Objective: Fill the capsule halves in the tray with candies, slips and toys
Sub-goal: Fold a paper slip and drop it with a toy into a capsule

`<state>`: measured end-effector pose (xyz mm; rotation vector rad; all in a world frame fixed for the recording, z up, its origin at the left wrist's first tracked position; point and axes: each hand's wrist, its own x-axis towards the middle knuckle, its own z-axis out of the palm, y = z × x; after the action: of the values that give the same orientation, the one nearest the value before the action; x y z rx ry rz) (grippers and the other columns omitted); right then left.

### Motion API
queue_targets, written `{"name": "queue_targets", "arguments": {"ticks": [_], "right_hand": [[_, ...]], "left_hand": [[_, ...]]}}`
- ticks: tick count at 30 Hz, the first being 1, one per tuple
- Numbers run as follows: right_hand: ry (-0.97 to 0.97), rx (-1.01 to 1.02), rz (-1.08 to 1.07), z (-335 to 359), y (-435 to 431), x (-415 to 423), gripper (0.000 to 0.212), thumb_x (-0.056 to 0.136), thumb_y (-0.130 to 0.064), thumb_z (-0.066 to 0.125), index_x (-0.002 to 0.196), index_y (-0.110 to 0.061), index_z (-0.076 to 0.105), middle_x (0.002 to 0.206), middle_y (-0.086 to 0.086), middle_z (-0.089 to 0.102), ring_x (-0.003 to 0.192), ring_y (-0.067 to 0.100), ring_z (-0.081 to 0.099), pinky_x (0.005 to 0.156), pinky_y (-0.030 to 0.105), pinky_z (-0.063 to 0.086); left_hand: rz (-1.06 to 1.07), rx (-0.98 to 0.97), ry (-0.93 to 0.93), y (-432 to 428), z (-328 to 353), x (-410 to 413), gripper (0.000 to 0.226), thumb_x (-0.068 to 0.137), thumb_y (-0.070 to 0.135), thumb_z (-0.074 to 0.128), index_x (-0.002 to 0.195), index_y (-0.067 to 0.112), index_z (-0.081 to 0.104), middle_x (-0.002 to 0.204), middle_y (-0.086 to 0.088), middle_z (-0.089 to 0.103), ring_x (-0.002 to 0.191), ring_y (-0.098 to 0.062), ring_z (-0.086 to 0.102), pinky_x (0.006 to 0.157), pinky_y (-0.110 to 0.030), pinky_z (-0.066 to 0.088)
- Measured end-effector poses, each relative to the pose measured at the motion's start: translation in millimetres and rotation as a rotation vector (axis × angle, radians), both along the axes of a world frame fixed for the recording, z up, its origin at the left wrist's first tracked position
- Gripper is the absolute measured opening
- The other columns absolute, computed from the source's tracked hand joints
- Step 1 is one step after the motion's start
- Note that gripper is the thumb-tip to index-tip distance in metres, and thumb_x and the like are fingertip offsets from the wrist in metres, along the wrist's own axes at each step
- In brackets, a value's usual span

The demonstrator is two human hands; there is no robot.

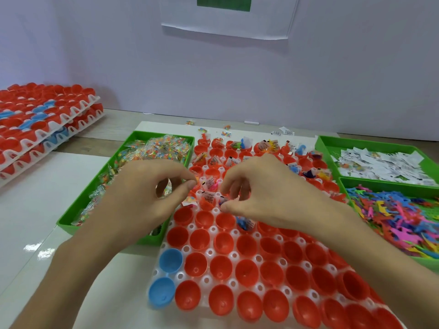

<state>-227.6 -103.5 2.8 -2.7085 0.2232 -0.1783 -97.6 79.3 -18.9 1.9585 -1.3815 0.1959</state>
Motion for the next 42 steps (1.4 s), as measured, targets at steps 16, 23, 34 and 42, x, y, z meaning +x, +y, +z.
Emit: {"name": "queue_targets", "arguments": {"ticks": [16, 23, 34, 42], "right_hand": [[0.041, -0.055, -0.023, -2.5, 8.9, 14.2, 0.010, 0.081, -0.014, 0.072, 0.085, -0.021, 0.078, 0.074, -0.014, 0.067, 0.069, 0.000, 0.062, 0.065, 0.016, 0.054], [-0.009, 0.044, -0.053, 12.7, 2.0, 9.3, 0.014, 0.076, -0.009, 0.074, 0.076, -0.023, 0.077, 0.066, -0.012, 0.070, 0.066, -0.004, 0.065, 0.062, 0.010, 0.051], [0.100, 0.040, 0.060, 14.5, 17.6, 2.6, 0.012, 0.077, -0.010, 0.073, 0.080, -0.021, 0.078, 0.068, -0.009, 0.071, 0.069, -0.001, 0.065, 0.066, 0.016, 0.055], [0.156, -0.141, 0.085, 6.4, 23.8, 6.1, 0.005, 0.081, -0.023, 0.075, 0.080, -0.028, 0.077, 0.074, -0.017, 0.069, 0.063, -0.004, 0.054, 0.075, 0.013, 0.030]], "left_hand": [[-0.177, 0.286, -0.156, -11.1, -12.8, -34.1, 0.027, 0.084, 0.045, 0.057, 0.099, 0.040, 0.079, 0.077, 0.015, 0.070, 0.077, -0.006, 0.061, 0.059, -0.028, 0.047], [-0.174, 0.309, -0.099, -11.0, -10.3, -33.2, 0.030, 0.085, 0.047, 0.055, 0.104, 0.043, 0.077, 0.085, 0.018, 0.072, 0.084, -0.005, 0.063, 0.066, -0.025, 0.049], [-0.072, -0.096, -0.073, -3.6, 3.5, -19.7, 0.027, 0.089, 0.030, 0.064, 0.065, 0.020, 0.068, 0.047, 0.004, 0.039, 0.045, -0.013, 0.036, 0.047, -0.024, 0.029], [-0.050, -0.214, -0.087, -1.9, 6.3, -20.2, 0.034, 0.092, 0.029, 0.061, 0.060, 0.017, 0.061, 0.048, 0.007, 0.030, 0.043, -0.012, 0.029, 0.045, -0.024, 0.025]]}}
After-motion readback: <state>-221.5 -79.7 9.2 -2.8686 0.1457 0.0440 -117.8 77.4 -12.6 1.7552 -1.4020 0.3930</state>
